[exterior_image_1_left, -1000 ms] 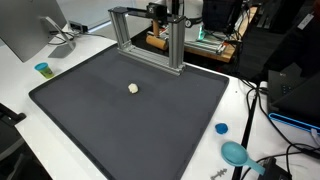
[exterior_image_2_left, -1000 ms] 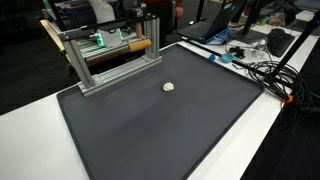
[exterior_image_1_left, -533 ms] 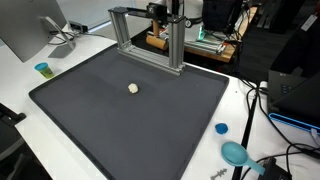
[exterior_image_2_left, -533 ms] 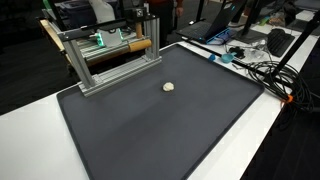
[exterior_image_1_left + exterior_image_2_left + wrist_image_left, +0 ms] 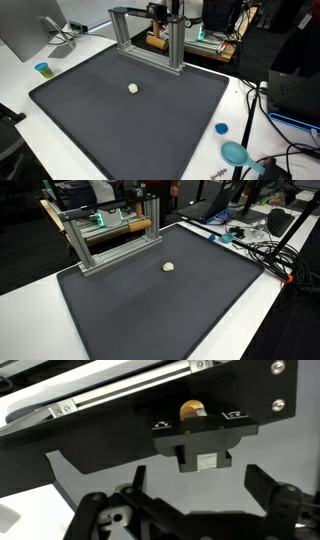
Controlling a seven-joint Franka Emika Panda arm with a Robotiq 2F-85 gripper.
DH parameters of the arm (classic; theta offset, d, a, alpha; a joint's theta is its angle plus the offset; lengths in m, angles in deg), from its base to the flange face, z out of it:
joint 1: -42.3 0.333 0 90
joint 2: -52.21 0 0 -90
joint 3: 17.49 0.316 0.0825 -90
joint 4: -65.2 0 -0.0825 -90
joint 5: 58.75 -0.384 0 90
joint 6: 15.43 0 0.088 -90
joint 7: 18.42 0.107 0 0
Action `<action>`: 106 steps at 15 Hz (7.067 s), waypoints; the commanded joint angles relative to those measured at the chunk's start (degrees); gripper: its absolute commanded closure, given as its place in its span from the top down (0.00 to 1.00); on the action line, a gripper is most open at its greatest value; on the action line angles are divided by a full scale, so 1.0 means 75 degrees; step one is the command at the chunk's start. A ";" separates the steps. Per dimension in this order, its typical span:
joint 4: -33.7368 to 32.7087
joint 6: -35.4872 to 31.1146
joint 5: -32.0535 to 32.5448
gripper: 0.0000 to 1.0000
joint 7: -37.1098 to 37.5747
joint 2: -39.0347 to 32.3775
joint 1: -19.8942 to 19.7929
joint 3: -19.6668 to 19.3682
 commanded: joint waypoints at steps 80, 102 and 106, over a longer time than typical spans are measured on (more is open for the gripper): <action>0.0137 0.0088 -0.0576 0.86 -0.1103 -0.0321 0.0258 -0.0021; 0.0474 0.0207 0.0028 0.90 -0.1854 -0.0129 0.0120 -0.0056; 0.0482 0.0430 0.0002 0.65 -0.1895 0.0011 0.0117 -0.0079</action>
